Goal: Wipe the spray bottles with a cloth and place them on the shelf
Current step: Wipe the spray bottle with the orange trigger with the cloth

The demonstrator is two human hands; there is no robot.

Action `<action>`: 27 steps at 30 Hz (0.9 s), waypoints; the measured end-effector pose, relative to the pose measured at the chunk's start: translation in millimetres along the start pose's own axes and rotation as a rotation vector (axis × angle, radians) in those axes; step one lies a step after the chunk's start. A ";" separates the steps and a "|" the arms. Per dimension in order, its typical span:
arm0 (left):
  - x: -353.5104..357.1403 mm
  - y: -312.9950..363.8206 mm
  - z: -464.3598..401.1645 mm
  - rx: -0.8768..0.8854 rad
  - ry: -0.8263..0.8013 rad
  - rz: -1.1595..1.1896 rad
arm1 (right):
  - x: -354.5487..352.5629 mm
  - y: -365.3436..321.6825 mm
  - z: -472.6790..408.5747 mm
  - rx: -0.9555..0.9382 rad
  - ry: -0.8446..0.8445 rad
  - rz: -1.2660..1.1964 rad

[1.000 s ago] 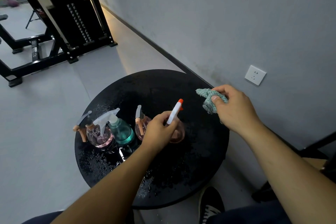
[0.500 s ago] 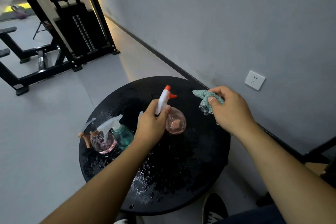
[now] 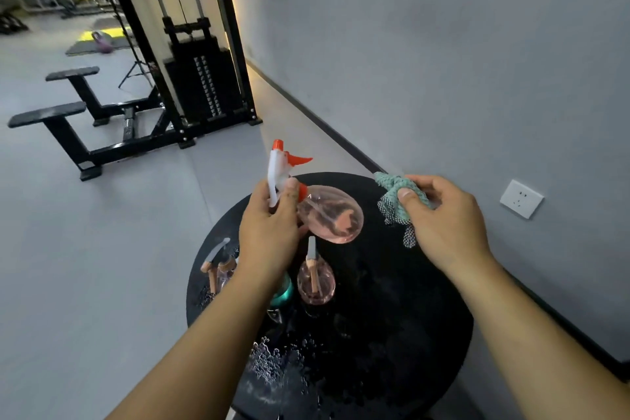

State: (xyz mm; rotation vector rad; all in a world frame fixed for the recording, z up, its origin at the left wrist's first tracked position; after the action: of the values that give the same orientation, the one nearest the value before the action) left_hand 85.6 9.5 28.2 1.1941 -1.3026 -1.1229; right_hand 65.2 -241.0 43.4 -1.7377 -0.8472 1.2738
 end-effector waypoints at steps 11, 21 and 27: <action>-42.8 -4.5 -2.7 0.002 -0.009 0.070 | 78.2 -52.3 2.9 -0.153 -0.243 -0.155; -47.6 -8.3 -10.4 -0.005 -0.010 0.042 | 117.6 -56.9 2.5 -0.280 -0.432 0.329; -51.1 -11.2 -9.2 -0.029 0.004 -0.009 | 121.9 -53.0 1.6 -0.326 -0.472 0.365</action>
State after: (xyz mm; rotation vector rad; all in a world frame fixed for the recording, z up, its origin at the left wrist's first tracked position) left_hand 96.2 59.5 13.6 1.1814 -1.2750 -1.1422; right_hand 93.3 -111.1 38.7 -1.9373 -1.0831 1.9274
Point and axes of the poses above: each hand's wrist, its own z-axis away from the middle knuckle, its own x-axis out of the palm, y = z × x, the point moved 5 cm from there along -z, towards the middle knuckle, and after that the axes turned 11 degrees about -y, right-handed, at the moved point
